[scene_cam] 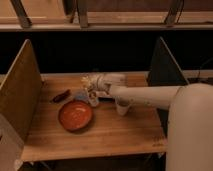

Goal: Stand the bottle upright

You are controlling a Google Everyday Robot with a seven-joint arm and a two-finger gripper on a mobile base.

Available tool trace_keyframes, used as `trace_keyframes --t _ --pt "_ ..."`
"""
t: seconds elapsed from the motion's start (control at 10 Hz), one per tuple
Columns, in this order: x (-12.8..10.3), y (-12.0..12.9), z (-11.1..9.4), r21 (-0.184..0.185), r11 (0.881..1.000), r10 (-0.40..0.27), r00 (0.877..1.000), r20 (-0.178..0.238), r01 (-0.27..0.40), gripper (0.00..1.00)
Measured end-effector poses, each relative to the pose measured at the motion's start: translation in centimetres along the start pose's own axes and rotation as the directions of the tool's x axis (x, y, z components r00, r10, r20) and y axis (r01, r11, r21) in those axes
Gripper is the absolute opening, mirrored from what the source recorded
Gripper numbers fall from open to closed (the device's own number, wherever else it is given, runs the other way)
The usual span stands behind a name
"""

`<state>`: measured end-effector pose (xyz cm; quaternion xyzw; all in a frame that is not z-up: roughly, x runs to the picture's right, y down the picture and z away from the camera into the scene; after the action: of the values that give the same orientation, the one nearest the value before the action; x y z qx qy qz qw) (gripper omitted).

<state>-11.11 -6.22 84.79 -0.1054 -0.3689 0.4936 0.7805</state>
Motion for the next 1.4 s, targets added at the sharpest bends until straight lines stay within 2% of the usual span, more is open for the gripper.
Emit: trace_keyframes --t 0.4,0.8,1.2,1.4 --pt "-0.7 -0.3 -0.6 0.000 0.999 -0.049 0.998 0.047 0.049 0.00" --pt "-0.1 0.4 -0.5 -0.024 1.000 -0.011 0.996 0.084 0.013 0.00" --pt "0.3 2.8 1.0 -0.089 0.996 -0.003 0.997 0.074 0.010 0.00" --pt "0.3 3.1 1.0 -0.099 0.995 -0.019 0.998 0.068 0.026 0.00"
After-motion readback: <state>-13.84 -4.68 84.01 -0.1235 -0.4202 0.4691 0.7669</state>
